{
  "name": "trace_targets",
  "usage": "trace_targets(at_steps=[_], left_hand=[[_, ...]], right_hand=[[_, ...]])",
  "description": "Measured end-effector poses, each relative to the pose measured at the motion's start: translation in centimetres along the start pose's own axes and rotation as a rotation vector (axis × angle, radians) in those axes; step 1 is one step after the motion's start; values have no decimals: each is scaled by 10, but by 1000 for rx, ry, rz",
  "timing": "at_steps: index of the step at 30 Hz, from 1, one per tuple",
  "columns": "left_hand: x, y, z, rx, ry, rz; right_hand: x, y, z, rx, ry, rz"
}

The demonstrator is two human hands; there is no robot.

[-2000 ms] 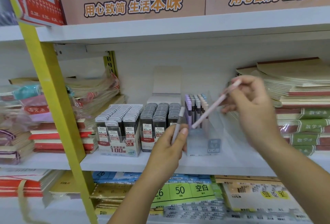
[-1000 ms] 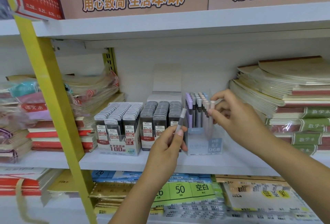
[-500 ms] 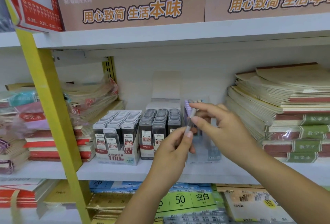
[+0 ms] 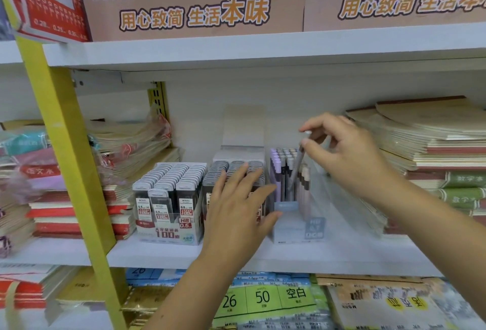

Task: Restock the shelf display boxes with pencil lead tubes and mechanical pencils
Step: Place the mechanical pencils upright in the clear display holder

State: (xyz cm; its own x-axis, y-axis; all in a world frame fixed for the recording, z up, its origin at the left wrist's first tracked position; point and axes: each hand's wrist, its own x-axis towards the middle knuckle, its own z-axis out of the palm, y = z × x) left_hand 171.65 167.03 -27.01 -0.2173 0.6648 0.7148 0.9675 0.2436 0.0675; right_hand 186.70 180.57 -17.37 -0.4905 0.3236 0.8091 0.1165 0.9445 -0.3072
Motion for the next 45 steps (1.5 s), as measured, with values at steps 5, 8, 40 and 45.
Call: trace_targets(at_steps=[5,8,40,45], left_hand=[[-2,-3,8,-16,58,18],[-1,-4,9,-31,93,30],[-39,-11,-2,-142,306,100],[-144,-18,31,-240,207,87]], right_hand=[[-5,5,18,-81,-163,11],[-8,9,22,-63,-178,40],[-56,-26,10,207,164,60],[-151,-40,58,371,-90,156]])
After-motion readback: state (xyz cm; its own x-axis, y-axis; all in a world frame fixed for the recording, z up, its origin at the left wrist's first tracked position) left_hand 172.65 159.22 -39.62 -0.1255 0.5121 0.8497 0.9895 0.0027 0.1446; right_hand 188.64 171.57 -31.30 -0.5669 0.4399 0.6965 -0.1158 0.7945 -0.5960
